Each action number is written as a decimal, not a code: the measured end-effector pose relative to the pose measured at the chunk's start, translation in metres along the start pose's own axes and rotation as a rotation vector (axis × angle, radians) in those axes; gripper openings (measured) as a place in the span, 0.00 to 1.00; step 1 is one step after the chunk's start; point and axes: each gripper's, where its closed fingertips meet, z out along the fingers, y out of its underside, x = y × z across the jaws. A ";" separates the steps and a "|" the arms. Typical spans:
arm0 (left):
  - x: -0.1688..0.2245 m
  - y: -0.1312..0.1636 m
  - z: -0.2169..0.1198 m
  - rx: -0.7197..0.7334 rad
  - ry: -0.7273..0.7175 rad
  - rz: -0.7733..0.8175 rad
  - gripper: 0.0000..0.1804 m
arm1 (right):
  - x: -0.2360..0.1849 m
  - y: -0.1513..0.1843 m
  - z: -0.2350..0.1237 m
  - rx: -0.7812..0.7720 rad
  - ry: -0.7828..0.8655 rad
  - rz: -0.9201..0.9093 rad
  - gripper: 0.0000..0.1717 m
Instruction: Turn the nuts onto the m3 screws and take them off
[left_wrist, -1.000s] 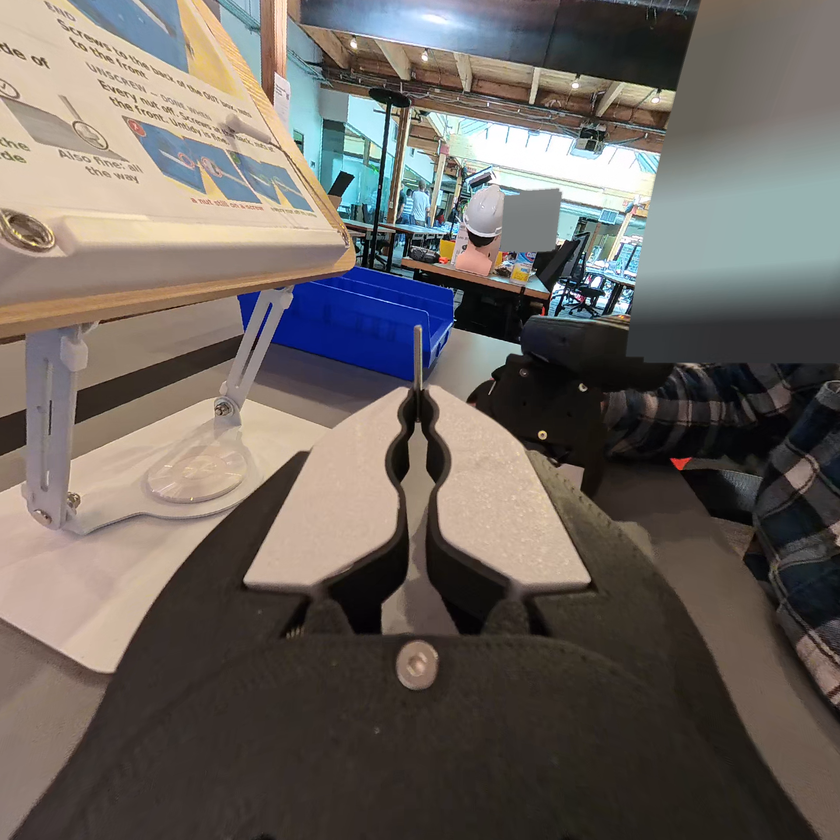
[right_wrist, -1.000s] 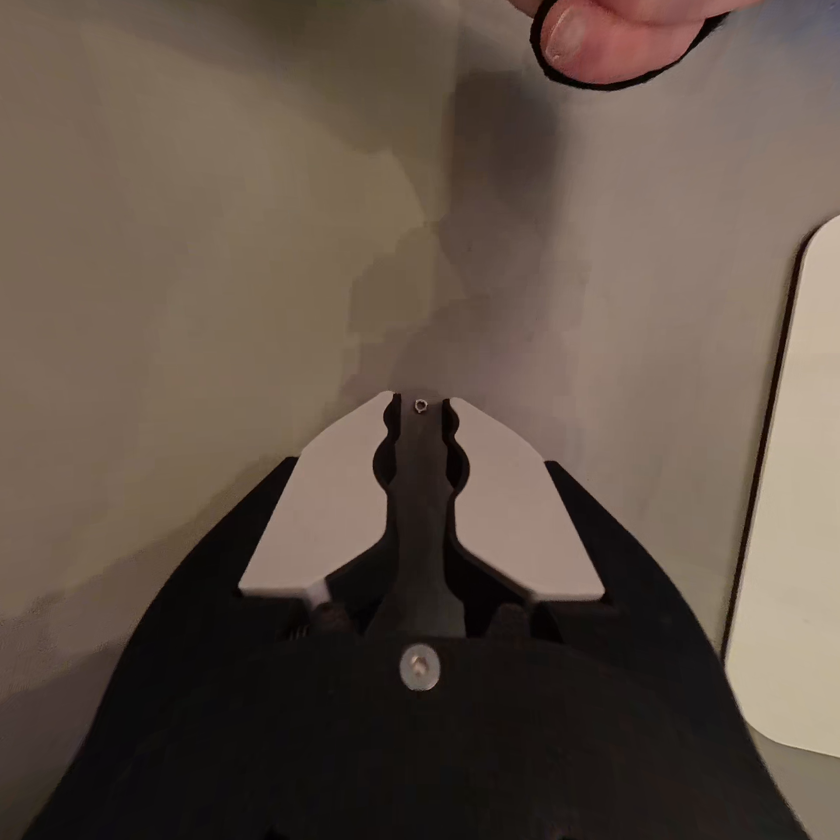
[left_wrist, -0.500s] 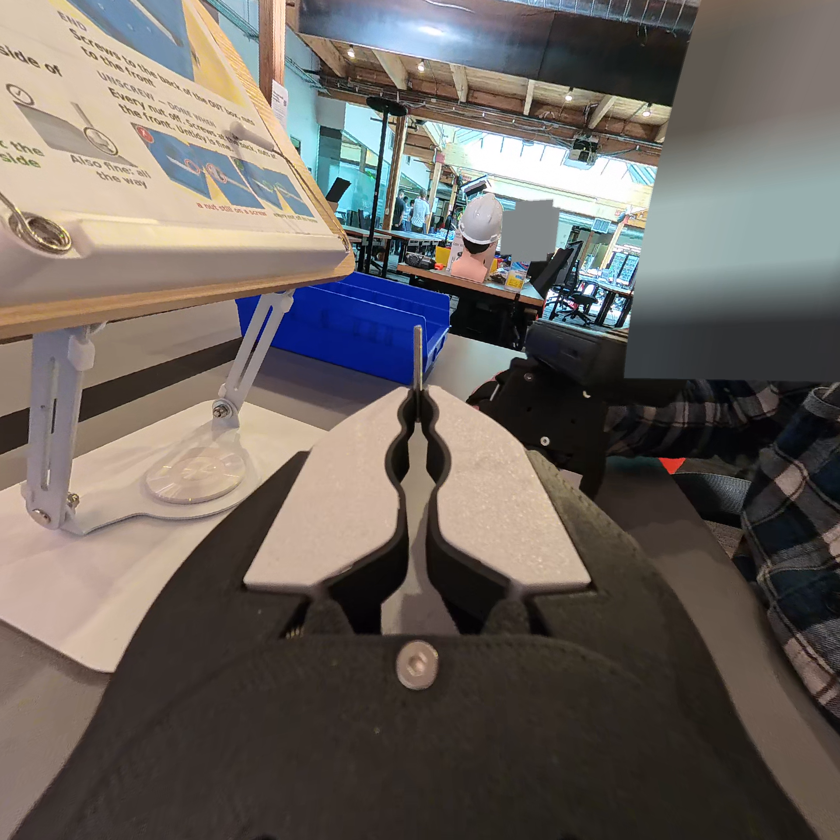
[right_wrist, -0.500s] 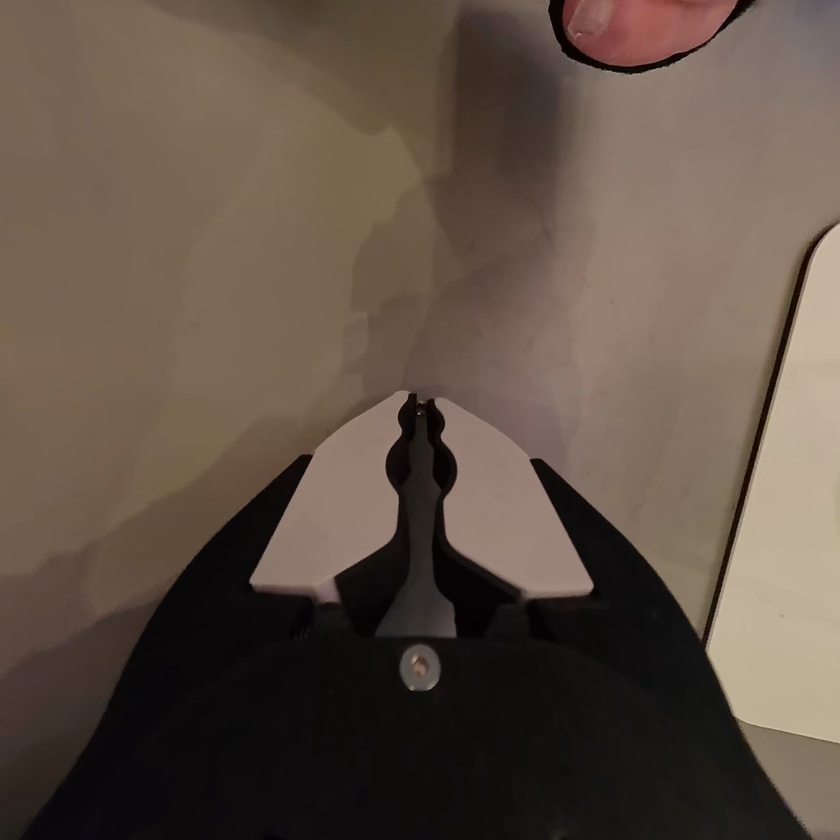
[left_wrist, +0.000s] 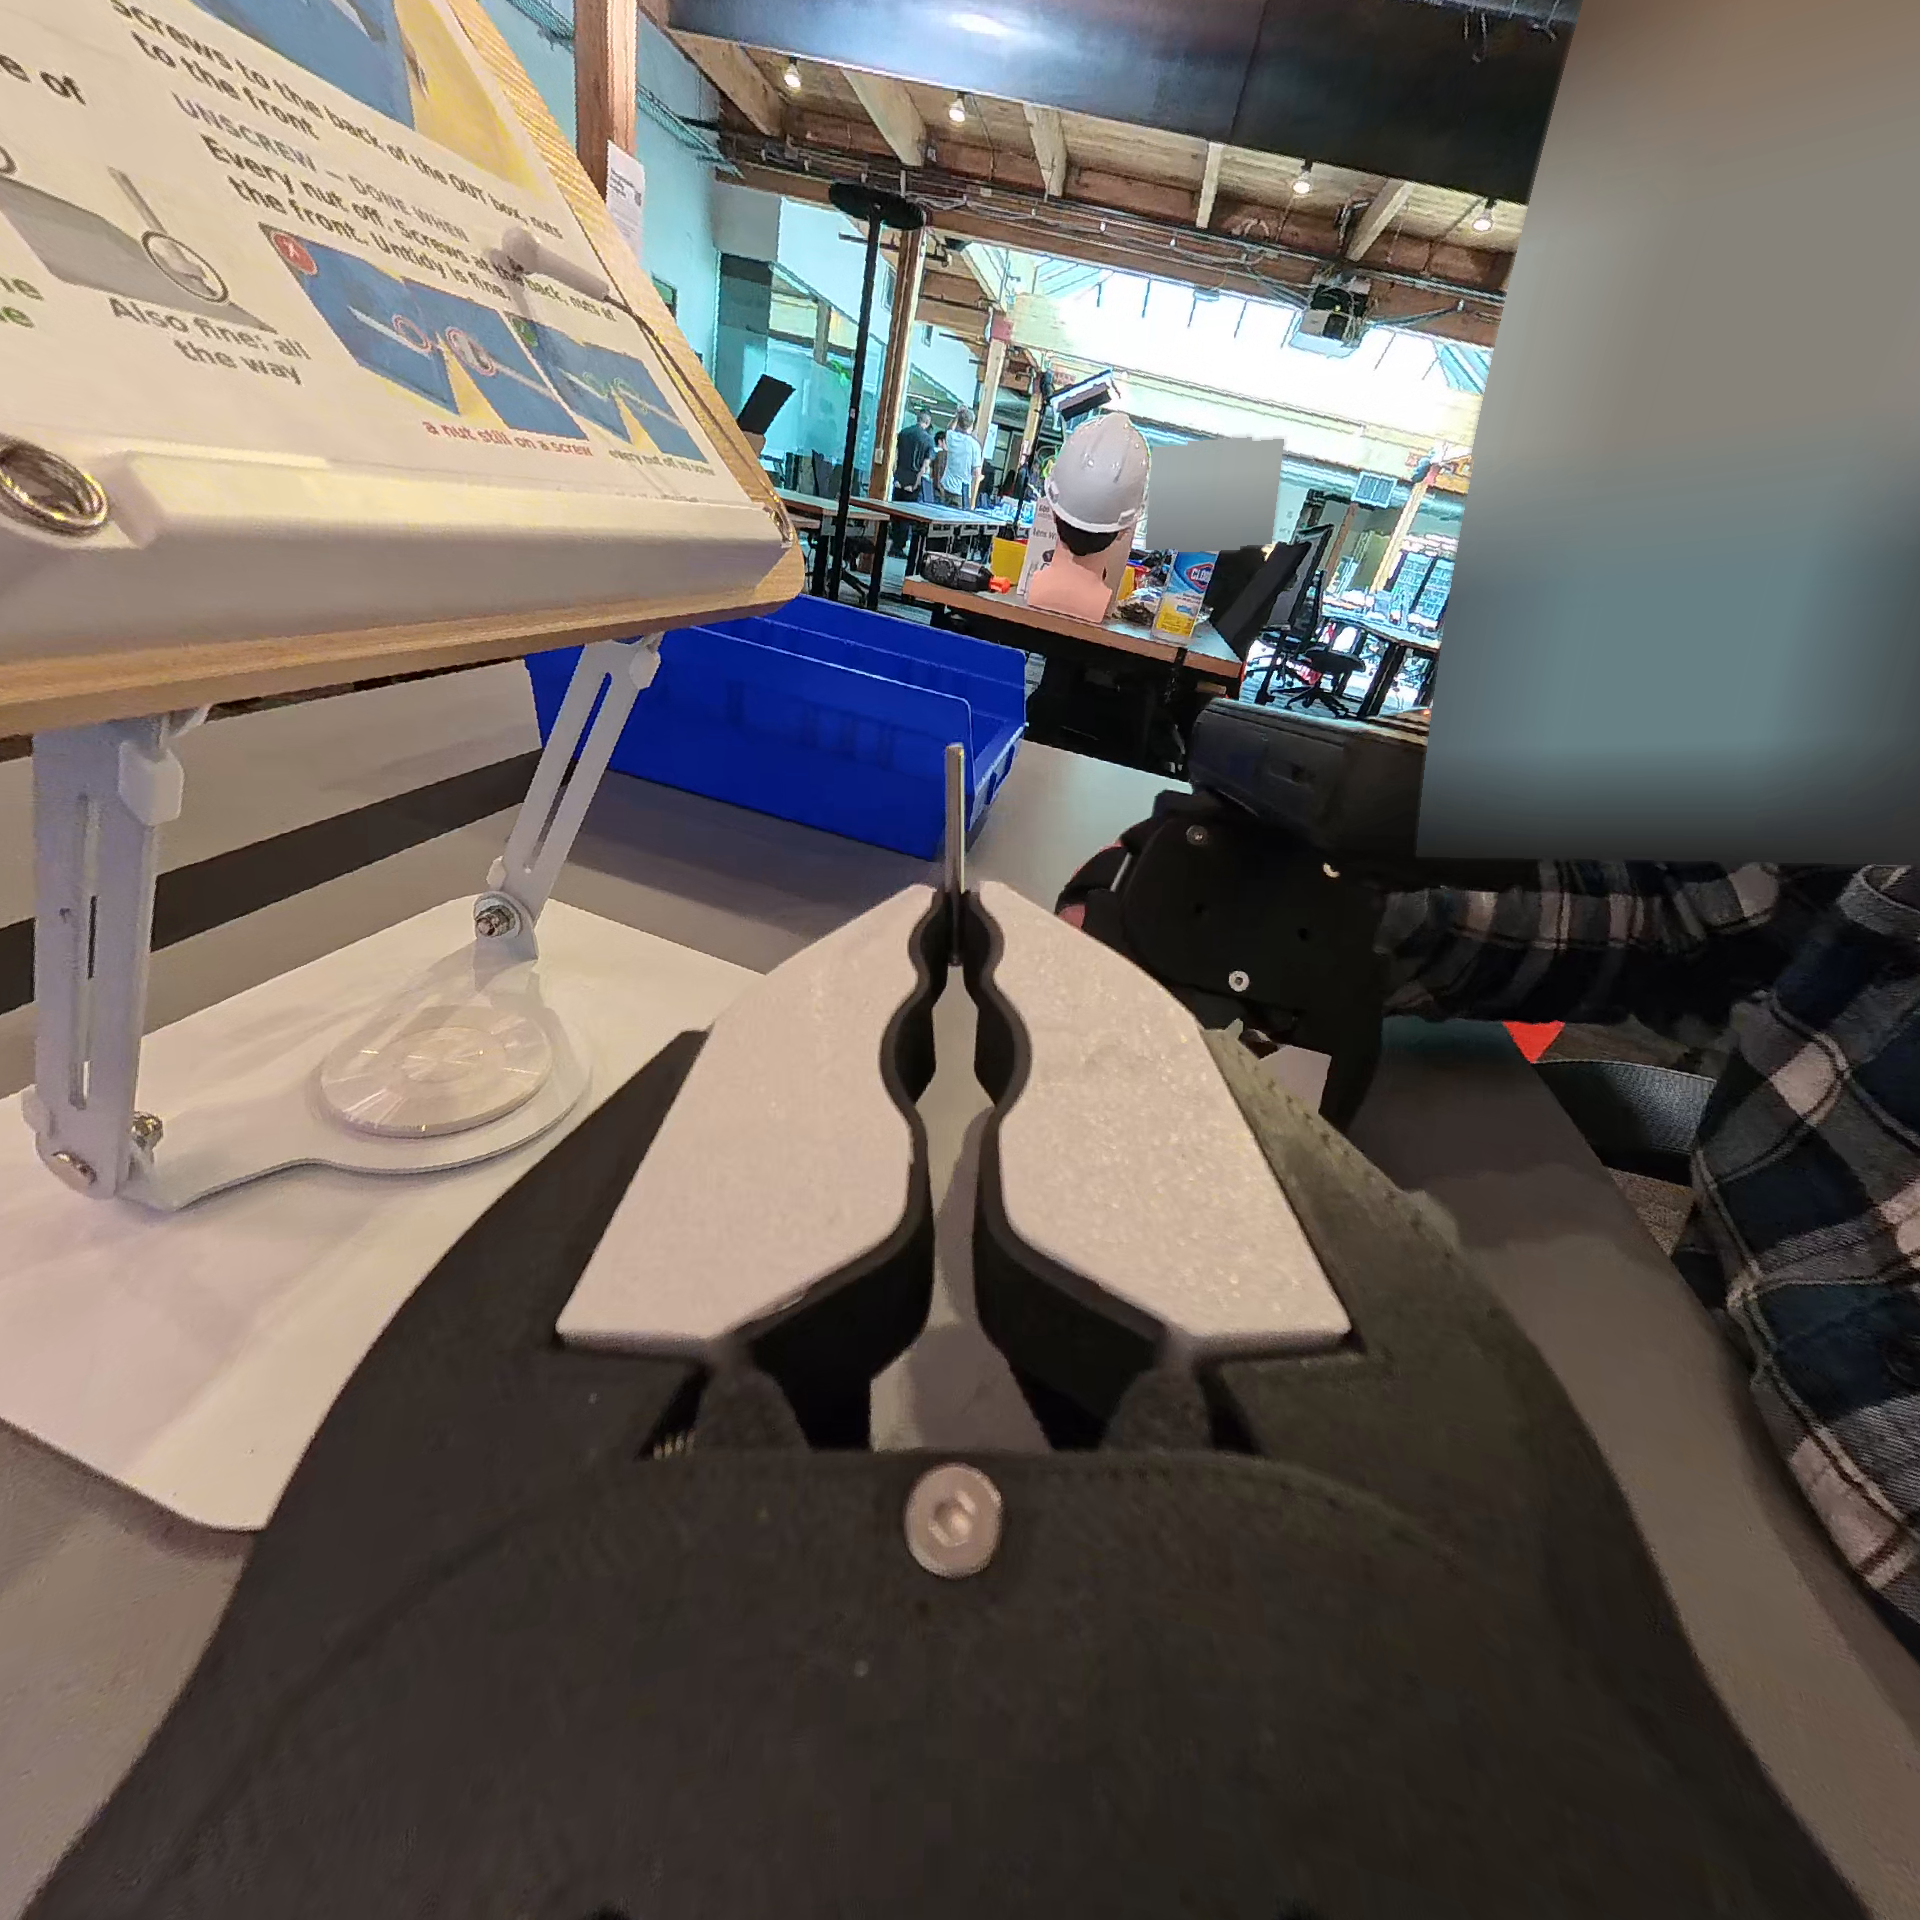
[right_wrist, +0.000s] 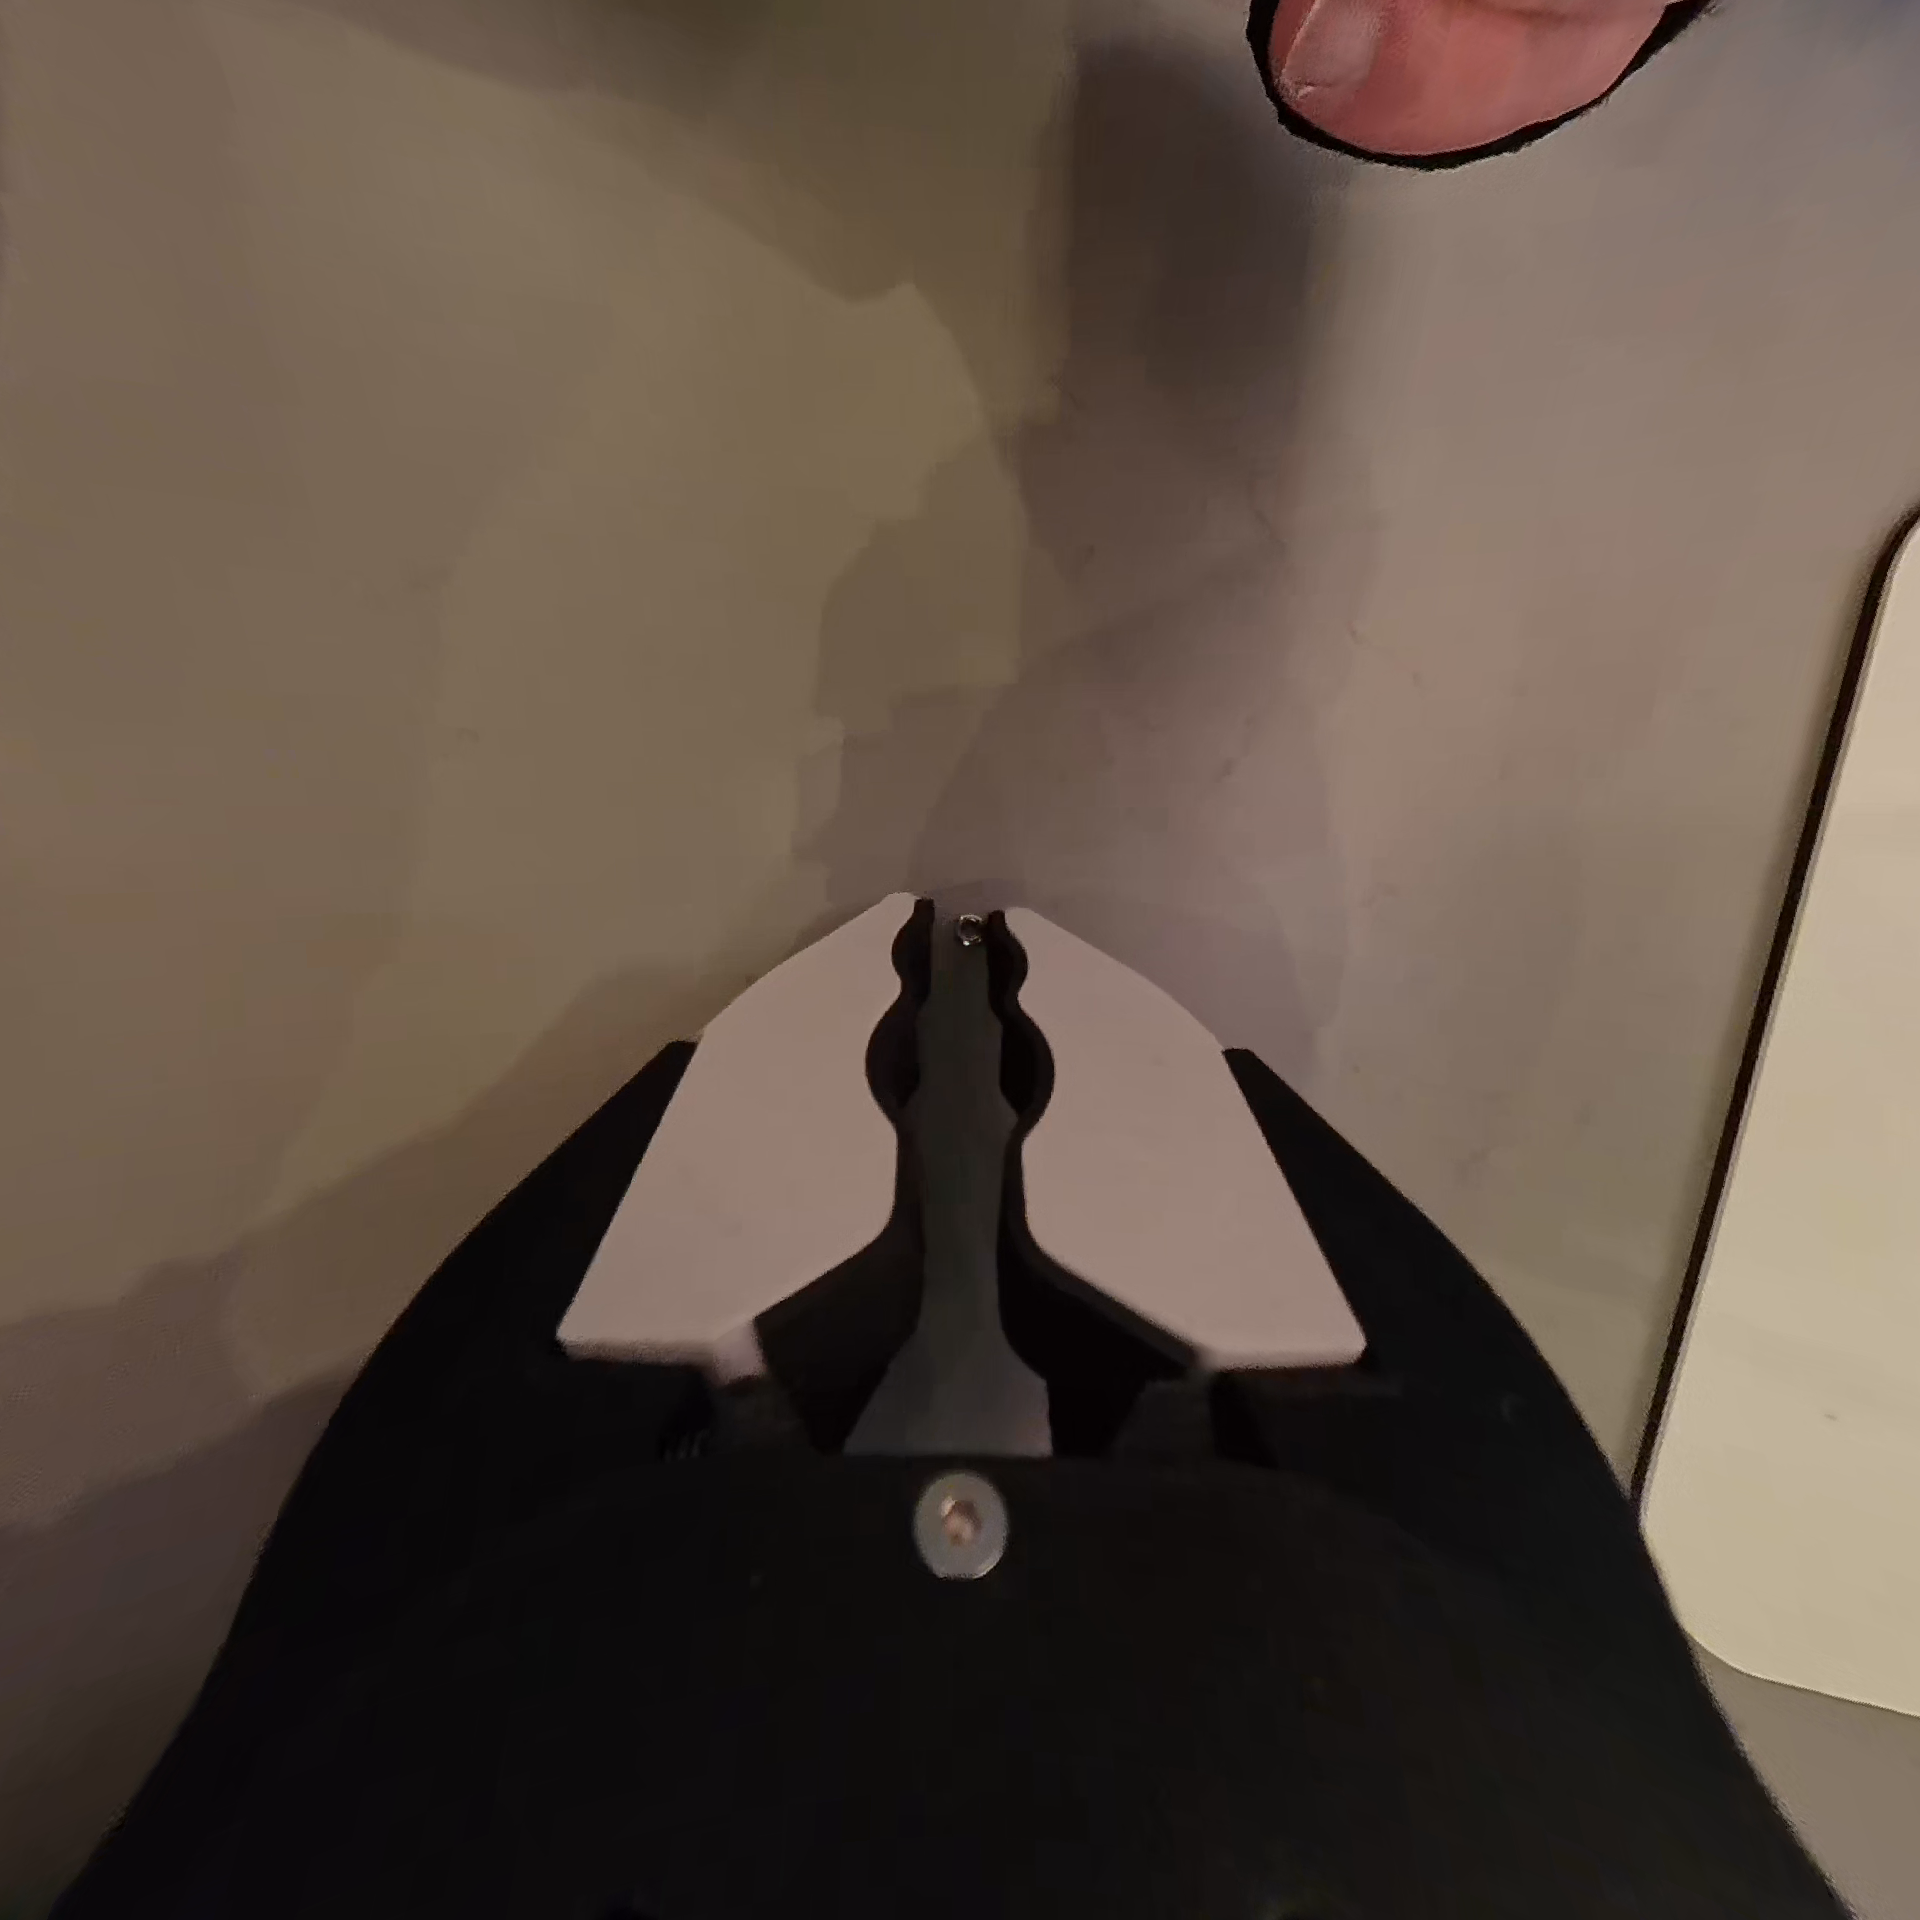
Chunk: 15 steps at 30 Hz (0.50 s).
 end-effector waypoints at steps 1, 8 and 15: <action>0.000 0.000 0.000 0.001 0.001 -0.002 0.01 | 0.000 0.000 0.000 -0.002 -0.008 0.002 0.06; -0.001 0.001 0.000 -0.003 0.003 -0.006 0.01 | 0.000 0.001 0.000 -0.050 -0.053 -0.026 0.06; -0.004 -0.001 -0.005 0.009 -0.002 -0.014 0.01 | 0.001 0.001 0.000 -0.106 -0.032 -0.041 0.05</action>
